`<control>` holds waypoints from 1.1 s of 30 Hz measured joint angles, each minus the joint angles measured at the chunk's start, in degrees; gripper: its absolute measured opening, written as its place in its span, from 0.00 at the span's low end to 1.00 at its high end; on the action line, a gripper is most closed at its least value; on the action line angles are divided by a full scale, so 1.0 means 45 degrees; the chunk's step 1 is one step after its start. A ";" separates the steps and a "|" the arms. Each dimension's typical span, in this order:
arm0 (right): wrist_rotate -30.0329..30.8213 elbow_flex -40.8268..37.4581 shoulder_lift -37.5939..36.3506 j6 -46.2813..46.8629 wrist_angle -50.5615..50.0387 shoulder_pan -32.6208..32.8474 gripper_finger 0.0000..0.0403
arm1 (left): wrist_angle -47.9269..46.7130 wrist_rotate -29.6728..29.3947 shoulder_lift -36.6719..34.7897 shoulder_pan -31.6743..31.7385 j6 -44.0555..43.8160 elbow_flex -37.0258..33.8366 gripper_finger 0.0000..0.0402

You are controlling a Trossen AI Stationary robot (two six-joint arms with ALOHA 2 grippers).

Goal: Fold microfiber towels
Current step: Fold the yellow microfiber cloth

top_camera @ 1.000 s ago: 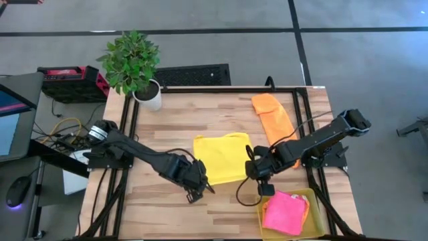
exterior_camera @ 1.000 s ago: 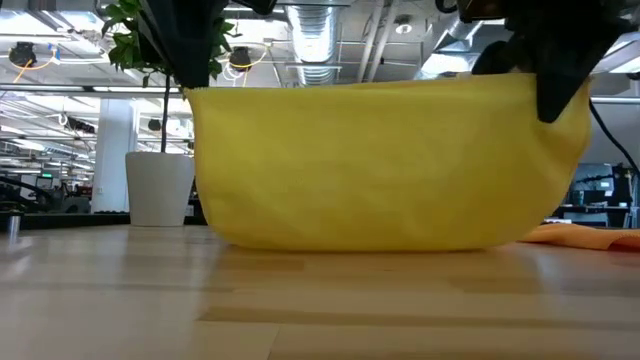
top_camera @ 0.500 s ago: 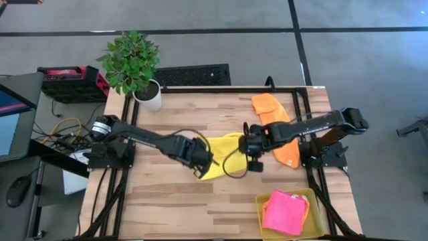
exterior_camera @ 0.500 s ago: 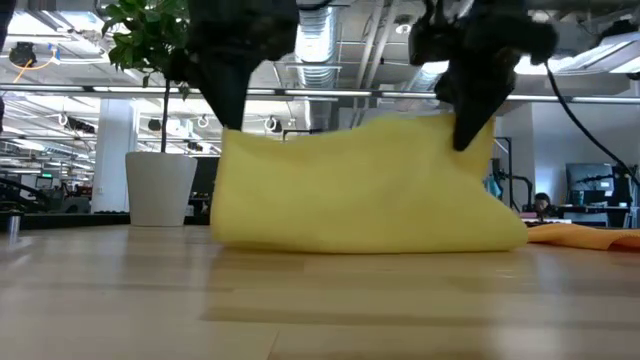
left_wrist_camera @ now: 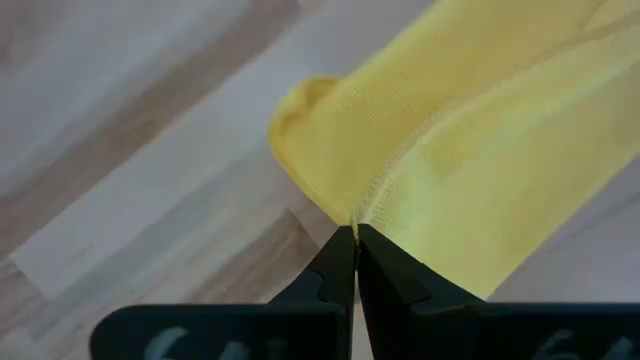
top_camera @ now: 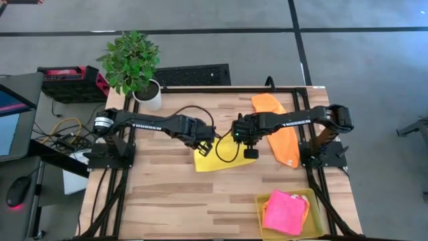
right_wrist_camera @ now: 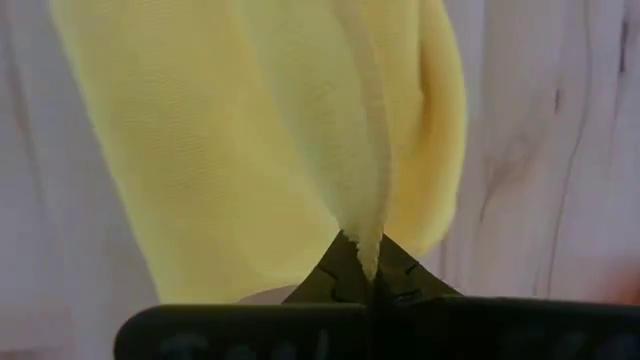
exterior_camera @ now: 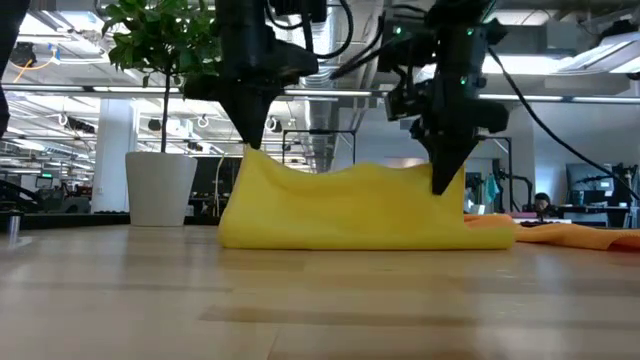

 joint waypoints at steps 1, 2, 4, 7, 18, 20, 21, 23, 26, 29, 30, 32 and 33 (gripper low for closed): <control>0.0000 0.0000 0.0062 -0.0004 0.0005 -0.0129 0.01 | 0.0015 -0.0009 0.0000 0.0102 0.0000 0.0000 0.00; 0.0000 0.0000 0.0093 -0.0004 0.0005 -0.0251 0.01 | 0.0018 -0.0006 0.0000 0.0206 0.0002 0.0000 0.00; 0.0000 0.0000 0.0063 0.0001 -0.0018 -0.0460 0.01 | 0.0011 -0.0004 0.0000 0.0362 0.0013 0.0000 0.00; -0.0045 0.0005 0.0035 0.0004 -0.0025 -0.0713 0.02 | 0.0011 0.0047 0.0000 0.0553 0.0151 0.0000 0.02; 0.0318 0.0005 0.0035 -0.0662 0.0044 -0.0935 0.31 | 0.0016 0.0149 0.0000 0.0752 0.0605 0.0000 0.24; 0.0706 0.0005 0.0035 -0.0672 0.0075 -0.0935 0.39 | 0.0016 0.0046 0.0000 0.0757 0.0683 0.0000 0.29; 0.0872 0.0005 0.0035 -0.0674 0.0064 -0.0935 0.43 | 0.0021 0.0034 0.0000 0.0757 0.0714 0.0000 0.31; 0.1013 0.0005 0.0035 -0.0670 0.0055 -0.0939 0.50 | 0.0019 0.0034 0.0000 0.0757 0.0732 0.0000 0.34; 0.0950 0.0227 -0.0013 -0.0541 -0.0497 -0.1023 0.58 | 0.0018 0.0074 0.0000 0.0666 0.1225 0.0000 0.36; 0.0752 0.0677 -0.0160 -0.0317 -0.0956 -0.1003 0.62 | 0.0022 0.1136 0.0000 0.0377 0.2242 0.0000 0.37; 0.0416 0.0713 -0.0353 -0.0222 -0.1136 -0.1003 0.62 | 0.0043 0.1721 0.0000 0.0271 0.2303 0.0000 0.37; -0.0493 0.0805 -0.0865 -0.0008 -0.1275 -0.0950 0.62 | 0.0126 0.2508 0.0000 -0.0024 0.2295 0.0000 0.37; -0.0944 0.0828 -0.1147 0.0104 -0.1109 -0.0921 0.62 | 0.0158 0.2510 0.0000 -0.0233 0.2358 0.0000 0.37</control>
